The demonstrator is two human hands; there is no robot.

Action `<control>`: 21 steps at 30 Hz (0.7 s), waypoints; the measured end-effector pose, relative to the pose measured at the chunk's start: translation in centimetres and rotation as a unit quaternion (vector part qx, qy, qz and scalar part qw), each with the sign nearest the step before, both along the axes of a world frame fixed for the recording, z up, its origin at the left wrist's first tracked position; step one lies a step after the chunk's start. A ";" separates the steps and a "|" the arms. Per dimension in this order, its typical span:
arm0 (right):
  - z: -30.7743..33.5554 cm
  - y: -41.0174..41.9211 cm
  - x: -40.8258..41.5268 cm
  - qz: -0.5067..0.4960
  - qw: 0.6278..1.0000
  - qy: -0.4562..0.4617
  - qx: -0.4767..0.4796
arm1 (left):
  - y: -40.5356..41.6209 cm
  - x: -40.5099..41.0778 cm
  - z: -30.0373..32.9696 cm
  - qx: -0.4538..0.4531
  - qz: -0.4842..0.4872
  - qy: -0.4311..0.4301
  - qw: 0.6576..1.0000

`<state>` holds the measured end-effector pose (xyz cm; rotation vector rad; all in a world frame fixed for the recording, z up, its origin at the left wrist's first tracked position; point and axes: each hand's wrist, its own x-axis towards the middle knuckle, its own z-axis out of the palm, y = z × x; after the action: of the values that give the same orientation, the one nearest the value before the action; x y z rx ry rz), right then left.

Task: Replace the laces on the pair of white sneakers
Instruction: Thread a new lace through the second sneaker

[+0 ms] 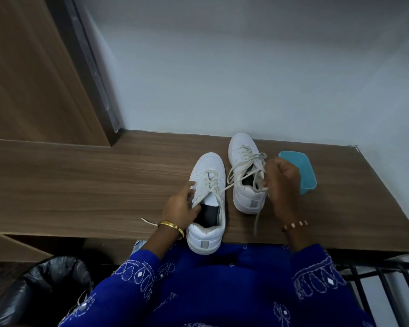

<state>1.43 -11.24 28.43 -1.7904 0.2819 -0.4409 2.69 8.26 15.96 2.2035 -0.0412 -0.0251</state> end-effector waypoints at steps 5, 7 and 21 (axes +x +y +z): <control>-0.6 1.2 -0.1 0.034 0.998 0.023 0.052 | -0.1 -0.3 0.4 0.020 0.001 -0.041 0.999; -0.8 1.4 0.2 0.062 0.997 0.042 0.030 | 0.1 -0.5 0.8 0.027 0.002 -0.068 0.997; -5.1 -0.1 0.4 0.132 0.908 0.174 -0.357 | 1.0 -0.5 1.4 -0.072 0.007 -0.025 0.997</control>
<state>1.79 -11.33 23.29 -2.5931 0.1178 -0.0080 2.19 9.26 17.40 2.0607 -0.0535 0.0397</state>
